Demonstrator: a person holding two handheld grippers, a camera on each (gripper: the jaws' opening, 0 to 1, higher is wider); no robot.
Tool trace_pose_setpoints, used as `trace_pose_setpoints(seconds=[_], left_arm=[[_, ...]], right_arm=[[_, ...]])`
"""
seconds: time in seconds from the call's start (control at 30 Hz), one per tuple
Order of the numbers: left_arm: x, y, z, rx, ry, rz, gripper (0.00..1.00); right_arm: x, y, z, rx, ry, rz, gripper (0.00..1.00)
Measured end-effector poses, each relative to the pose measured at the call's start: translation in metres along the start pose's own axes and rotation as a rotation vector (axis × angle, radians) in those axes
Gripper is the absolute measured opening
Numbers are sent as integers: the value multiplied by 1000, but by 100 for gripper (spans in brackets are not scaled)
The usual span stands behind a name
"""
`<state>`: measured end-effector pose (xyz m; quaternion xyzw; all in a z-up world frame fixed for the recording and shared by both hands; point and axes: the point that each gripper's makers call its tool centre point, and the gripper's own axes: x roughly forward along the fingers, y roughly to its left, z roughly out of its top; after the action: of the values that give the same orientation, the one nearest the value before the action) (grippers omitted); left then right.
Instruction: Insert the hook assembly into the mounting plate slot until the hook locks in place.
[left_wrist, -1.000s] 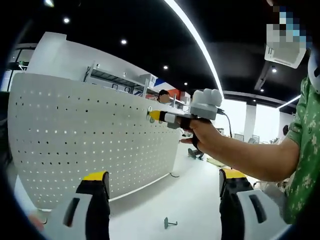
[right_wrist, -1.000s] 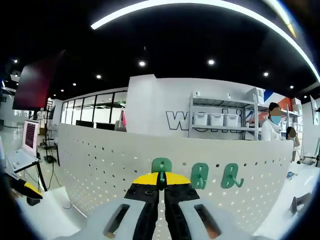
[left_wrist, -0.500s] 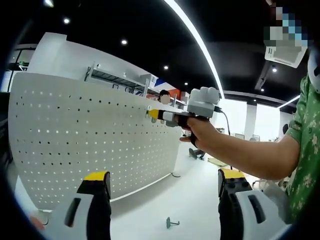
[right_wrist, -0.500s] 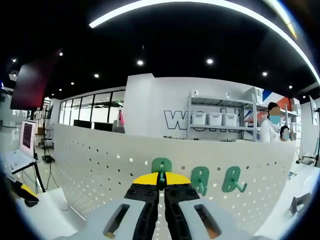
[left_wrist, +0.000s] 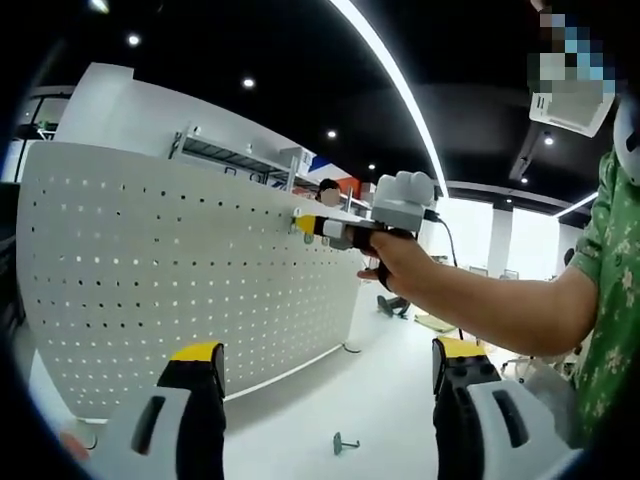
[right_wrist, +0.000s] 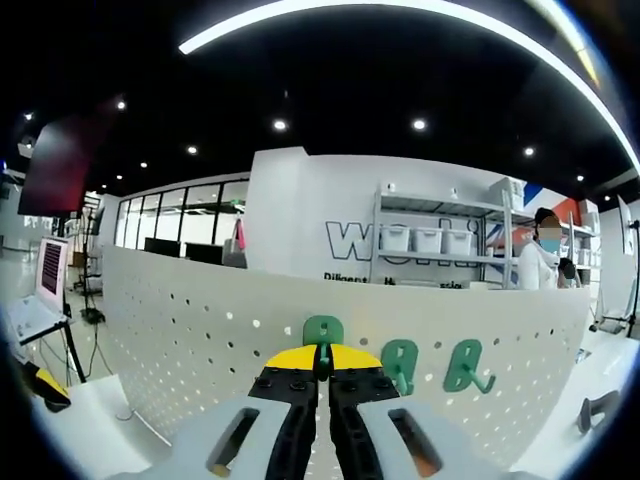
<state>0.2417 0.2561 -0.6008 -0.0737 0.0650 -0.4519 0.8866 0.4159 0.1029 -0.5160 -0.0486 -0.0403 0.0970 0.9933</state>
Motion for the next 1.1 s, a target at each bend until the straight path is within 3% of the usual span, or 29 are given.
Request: trace_pose_setpoints(seconds=[0.67, 1.1], left_arm=[[0, 3, 2, 1, -5, 5, 88], [-12, 15, 9, 64, -8, 63, 87]], right_arm=[[3, -1, -1, 1, 2, -6, 1], [3, 1, -3, 2, 5, -8, 1]])
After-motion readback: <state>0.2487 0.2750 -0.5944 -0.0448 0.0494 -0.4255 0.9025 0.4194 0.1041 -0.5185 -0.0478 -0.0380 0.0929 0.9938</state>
